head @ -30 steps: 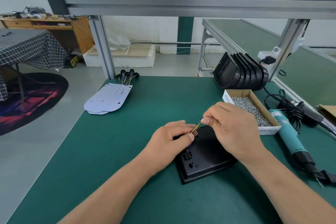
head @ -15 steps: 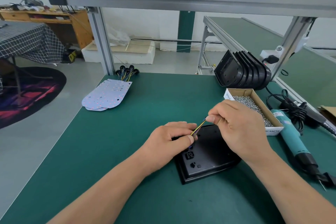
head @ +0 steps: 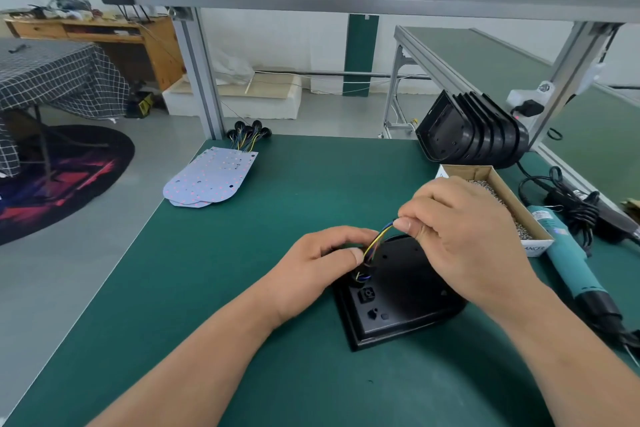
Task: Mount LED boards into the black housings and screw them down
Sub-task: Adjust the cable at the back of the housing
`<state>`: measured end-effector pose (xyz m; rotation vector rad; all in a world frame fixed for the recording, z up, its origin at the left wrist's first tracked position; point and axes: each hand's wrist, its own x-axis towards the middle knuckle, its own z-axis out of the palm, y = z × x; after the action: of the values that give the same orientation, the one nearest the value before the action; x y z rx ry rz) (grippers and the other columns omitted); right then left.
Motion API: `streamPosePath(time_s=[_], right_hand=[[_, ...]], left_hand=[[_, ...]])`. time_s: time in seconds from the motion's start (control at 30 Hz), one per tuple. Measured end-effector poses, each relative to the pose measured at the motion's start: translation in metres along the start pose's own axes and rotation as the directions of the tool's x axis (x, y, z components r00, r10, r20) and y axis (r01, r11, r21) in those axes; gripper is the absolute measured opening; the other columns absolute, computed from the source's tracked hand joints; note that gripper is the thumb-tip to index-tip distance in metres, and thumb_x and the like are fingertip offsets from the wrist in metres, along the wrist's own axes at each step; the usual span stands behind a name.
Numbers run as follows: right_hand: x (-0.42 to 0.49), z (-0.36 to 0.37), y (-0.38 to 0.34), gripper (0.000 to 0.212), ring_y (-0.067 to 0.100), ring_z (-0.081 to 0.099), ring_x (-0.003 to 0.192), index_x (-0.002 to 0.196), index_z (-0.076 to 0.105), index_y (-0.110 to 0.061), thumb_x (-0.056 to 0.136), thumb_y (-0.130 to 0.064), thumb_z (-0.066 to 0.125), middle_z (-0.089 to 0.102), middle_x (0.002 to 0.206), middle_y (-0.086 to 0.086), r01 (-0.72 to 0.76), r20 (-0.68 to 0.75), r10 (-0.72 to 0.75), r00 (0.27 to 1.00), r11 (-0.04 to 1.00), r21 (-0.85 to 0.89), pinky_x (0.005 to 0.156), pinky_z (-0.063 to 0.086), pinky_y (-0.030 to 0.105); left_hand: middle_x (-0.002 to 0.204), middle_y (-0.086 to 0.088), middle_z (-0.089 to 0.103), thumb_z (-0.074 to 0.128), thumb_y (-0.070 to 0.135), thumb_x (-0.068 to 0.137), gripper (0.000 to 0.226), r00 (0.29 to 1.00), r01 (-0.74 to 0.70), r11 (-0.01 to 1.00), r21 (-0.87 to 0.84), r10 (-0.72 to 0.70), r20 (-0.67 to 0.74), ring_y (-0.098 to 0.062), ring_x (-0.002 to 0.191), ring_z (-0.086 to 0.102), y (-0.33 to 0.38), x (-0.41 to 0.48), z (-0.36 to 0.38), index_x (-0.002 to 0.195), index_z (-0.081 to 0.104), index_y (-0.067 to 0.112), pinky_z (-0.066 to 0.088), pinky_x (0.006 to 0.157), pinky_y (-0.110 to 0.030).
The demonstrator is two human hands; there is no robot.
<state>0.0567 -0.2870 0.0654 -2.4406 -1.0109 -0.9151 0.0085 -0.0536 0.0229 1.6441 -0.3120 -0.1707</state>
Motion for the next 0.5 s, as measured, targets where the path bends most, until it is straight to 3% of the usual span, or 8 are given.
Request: streamPosePath(time_s=[0.07,0.13,0.2,0.33,0.5], right_hand=[[0.0,0.0,-0.005,0.009,0.033,0.058,0.08,0.104,0.076,-0.012,0.097,-0.011,0.07,0.065,0.095,0.003,0.033,0.008,-0.033,0.999,0.997,-0.074,0.07,0.049,0.048],[0.0,0.0,-0.009,0.029,0.032,0.061,0.088,0.115,0.075,-0.018,0.09,-0.003,0.075,0.067,0.105,0.001,0.111,0.073,-0.103,0.992,0.986,-0.125,0.078,0.047,0.048],[0.0,0.003,-0.012,0.027,0.03,0.06,0.093,0.111,0.074,-0.022,0.09,-0.006,0.076,0.066,0.106,-0.003,0.206,0.13,-0.189,0.973,0.969,-0.139,0.083,0.045,0.045],[0.0,0.007,-0.015,0.012,0.026,0.052,0.08,0.092,0.071,-0.021,0.095,-0.01,0.072,0.062,0.088,-0.005,0.212,0.112,-0.199,0.974,0.969,-0.125,0.068,0.044,0.042],[-0.006,0.009,-0.015,0.019,0.022,0.048,0.071,0.085,0.071,-0.024,0.102,-0.023,0.065,0.062,0.08,-0.009,0.11,0.039,-0.105,0.994,0.983,-0.149,0.052,0.042,0.037]], left_hand=[[0.131,0.005,0.074,0.071,0.025,0.095,0.029,0.999,-0.026,0.999,0.041,0.027,-0.03,-0.015,0.126,0.066,-0.003,0.0,0.0,0.121,0.074,0.014,0.05,0.108,-0.029],[0.127,0.002,0.075,0.076,0.027,0.091,0.029,0.997,-0.042,0.993,0.107,0.049,-0.065,-0.017,0.124,0.067,-0.006,0.001,0.001,0.117,0.074,0.013,0.049,0.112,-0.037],[0.121,0.005,0.075,0.075,0.024,0.092,0.02,0.995,-0.059,0.988,0.141,0.069,-0.068,-0.014,0.119,0.067,-0.007,0.002,0.001,0.111,0.075,0.017,0.049,0.109,-0.037],[0.123,0.013,0.074,0.072,0.02,0.091,0.014,0.997,-0.068,0.982,0.173,0.075,-0.033,-0.011,0.128,0.06,-0.01,0.002,-0.001,0.103,0.079,0.021,0.043,0.113,-0.035],[0.134,0.019,0.071,0.068,0.009,0.096,0.017,0.997,-0.052,0.982,0.181,0.04,0.068,-0.006,0.138,0.051,-0.007,0.001,-0.004,0.104,0.082,0.012,0.036,0.115,-0.021]])
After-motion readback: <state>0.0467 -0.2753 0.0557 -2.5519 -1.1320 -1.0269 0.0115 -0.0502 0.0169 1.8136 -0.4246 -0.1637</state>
